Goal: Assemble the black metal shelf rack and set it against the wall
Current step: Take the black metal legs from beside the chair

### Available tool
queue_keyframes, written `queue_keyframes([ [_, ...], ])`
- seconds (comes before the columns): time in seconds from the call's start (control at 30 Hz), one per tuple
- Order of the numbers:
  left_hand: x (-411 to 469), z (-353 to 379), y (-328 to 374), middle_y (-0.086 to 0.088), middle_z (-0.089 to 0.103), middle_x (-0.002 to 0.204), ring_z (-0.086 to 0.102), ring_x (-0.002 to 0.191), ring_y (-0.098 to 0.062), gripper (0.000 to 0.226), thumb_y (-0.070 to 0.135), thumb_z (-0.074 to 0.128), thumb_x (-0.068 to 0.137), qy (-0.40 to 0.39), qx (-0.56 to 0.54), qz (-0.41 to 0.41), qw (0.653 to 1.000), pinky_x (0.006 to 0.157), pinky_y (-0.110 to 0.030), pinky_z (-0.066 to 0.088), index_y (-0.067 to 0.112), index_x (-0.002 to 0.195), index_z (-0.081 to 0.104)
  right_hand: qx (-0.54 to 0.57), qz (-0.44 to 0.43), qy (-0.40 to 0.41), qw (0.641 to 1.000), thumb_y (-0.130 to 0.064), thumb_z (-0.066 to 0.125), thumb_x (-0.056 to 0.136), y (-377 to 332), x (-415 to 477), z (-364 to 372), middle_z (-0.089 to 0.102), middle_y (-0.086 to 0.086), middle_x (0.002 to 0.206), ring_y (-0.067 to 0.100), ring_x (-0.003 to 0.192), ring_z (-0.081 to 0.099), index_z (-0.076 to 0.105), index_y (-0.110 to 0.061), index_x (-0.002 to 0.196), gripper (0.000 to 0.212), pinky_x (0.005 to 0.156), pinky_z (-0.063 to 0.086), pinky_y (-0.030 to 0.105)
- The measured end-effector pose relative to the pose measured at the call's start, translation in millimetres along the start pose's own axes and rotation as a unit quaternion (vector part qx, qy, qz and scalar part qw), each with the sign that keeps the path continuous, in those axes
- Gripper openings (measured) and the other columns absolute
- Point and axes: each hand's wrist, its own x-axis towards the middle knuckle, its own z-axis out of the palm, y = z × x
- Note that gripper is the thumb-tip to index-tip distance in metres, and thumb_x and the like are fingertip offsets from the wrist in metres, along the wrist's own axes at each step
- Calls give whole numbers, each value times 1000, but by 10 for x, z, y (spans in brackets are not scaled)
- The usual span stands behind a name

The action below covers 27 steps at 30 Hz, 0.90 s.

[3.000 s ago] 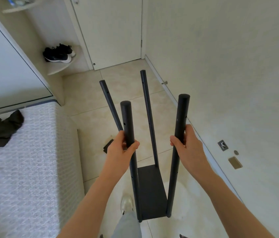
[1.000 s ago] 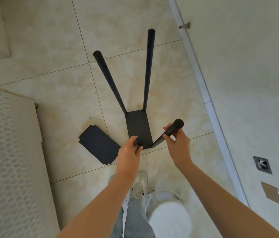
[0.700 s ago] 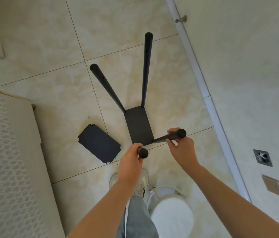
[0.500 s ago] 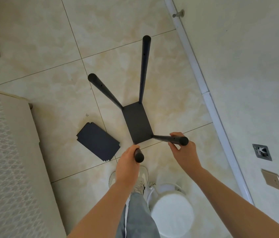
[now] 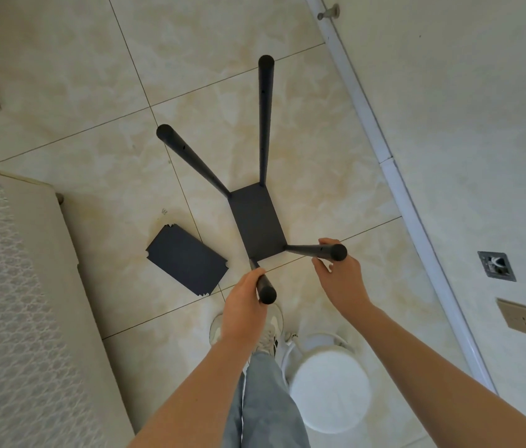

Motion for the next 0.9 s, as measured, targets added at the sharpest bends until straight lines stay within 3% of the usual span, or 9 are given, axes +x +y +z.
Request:
queue_keyframes([
  [0.1, 60, 8, -28, 6, 66, 125, 61, 110, -17, 38, 11, 65, 95, 0, 9, 2, 1000, 101, -30, 49, 26, 130, 60, -22, 28, -25, 999, -13, 63, 93, -10, 43, 8, 62, 0, 100, 4, 74, 58, 50, -15, 134, 43, 71, 44, 15],
  [0.2, 80, 5, -56, 5, 64, 126, 56, 103, -10, 38, 12, 68, 94, -7, 18, 6, 1000, 93, -20, 40, 26, 128, 60, -47, 64, -70, 994, -18, 61, 95, -2, 29, 18, 62, 8, 124, 22, 105, 62, 44, -11, 136, 45, 82, 47, 26],
  [0.27, 3, -63, -23, 5, 64, 128, 52, 98, -6, 39, 14, 68, 94, -14, 30, 12, 999, 92, -20, 39, 26, 131, 59, -44, 75, -83, 993, -18, 58, 97, -35, -74, -60, 57, 6, 133, 24, 116, 58, 41, -11, 136, 44, 91, 48, 32],
  [0.4, -215, -295, 80, 4, 65, 124, 56, 91, -6, 33, 10, 55, 100, -13, 47, 28, 998, 87, -17, 43, 25, 129, 61, -45, 80, -87, 992, -19, 55, 98, -132, -366, -250, 56, 7, 134, 24, 118, 56, 38, -13, 142, 47, 89, 42, 26],
  [0.53, -470, -612, 244, 9, 65, 111, 58, 87, -1, 35, 6, 49, 101, -16, 57, 60, 996, 69, -4, 42, 25, 128, 61, -54, 71, -82, 993, -20, 53, 100, -330, -746, -483, 57, 7, 131, 21, 115, 57, 42, -13, 140, 42, 87, 40, 22],
  [0.63, -696, -857, 408, 8, 65, 107, 62, 92, -7, 30, 11, 54, 101, -26, 73, 101, 992, 75, -8, 47, 21, 129, 61, -49, 62, -68, 995, -21, 50, 101, -518, -1093, -664, 56, 6, 132, 21, 118, 55, 43, -14, 139, 40, 91, 40, 23],
  [0.77, -1075, -1121, 556, 1, 69, 111, 66, 99, -14, 31, 21, 54, 103, -44, 143, 152, 977, 91, -29, 57, 21, 133, 58, -55, 62, -37, 996, -22, 47, 102, -767, -1651, -852, 54, 4, 135, 19, 118, 55, 41, -15, 141, 40, 93, 41, 24],
  [0.9, -1497, -1345, 585, 1, 68, 112, 64, 98, -11, 31, 22, 52, 104, -56, 192, 228, 953, 89, -27, 56, 22, 134, 58, -58, 59, 16, 996, -22, 46, 102, -1001, -2288, -949, 54, 4, 135, 19, 119, 55, 42, -13, 140, 39, 97, 42, 27],
])
